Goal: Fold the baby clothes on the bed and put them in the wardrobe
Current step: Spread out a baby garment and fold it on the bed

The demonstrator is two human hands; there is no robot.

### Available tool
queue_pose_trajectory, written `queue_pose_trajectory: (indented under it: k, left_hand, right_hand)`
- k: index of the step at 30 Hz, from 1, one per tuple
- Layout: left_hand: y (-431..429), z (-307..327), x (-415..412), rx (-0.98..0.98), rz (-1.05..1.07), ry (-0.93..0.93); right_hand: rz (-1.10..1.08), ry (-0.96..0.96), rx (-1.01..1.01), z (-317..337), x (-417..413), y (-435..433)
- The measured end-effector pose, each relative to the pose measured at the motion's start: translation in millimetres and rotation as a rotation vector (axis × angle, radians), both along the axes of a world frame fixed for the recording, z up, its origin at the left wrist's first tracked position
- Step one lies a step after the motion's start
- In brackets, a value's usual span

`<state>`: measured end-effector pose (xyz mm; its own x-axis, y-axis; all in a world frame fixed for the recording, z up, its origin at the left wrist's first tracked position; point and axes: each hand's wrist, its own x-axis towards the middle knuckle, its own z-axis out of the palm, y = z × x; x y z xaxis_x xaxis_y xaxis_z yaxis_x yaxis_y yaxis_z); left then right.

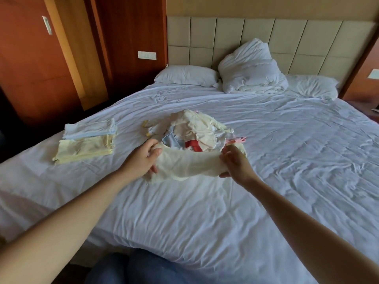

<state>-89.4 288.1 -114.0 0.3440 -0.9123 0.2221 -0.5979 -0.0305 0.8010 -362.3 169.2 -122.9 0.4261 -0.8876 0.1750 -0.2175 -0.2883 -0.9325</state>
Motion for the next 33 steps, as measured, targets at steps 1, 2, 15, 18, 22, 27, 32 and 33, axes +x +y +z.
queue_pose_trajectory:
  k: [1, 2, 15, 18, 22, 27, 32, 33]
  left_hand:
    - [-1.4, 10.4, 1.7, -0.010, 0.008, -0.058]
    - [-3.3, 20.9, 4.0, -0.025, 0.024, -0.125]
    - [-29.0, 103.0, 19.1, -0.075, 0.191, -0.735]
    - [-32.9, 109.8, 19.1, -0.085, 0.235, -0.816]
    - [-33.2, 122.7, 23.8, -0.183, 0.301, -0.946]
    - [-20.3, 105.7, 25.0, -0.079, 0.326, -1.095]
    - [4.6, 26.2, 4.8, 0.396, 0.199, -1.177]
    - [10.2, 7.4, 1.5, 0.472, 0.169, -1.173]
  right_hand:
    - [0.009, -0.007, -0.042, 9.8, -0.2, -3.1]
    - [0.021, 0.005, -0.092, 20.4, -0.9, -6.3]
    - [-0.055, 0.328, -0.536, 100.6, 4.8, -47.2]
    - [-0.133, 0.341, -0.626, 110.1, 13.7, -48.9]
    - [-0.157, 0.261, -0.700, 125.3, 19.6, -50.3]
    - [-0.062, 0.297, -0.687, 105.6, 21.7, -42.2]
    - [0.083, 0.503, -0.539, 23.8, 14.7, -17.3]
    - [0.119, 0.538, -0.479, 5.2, 11.7, -10.6]
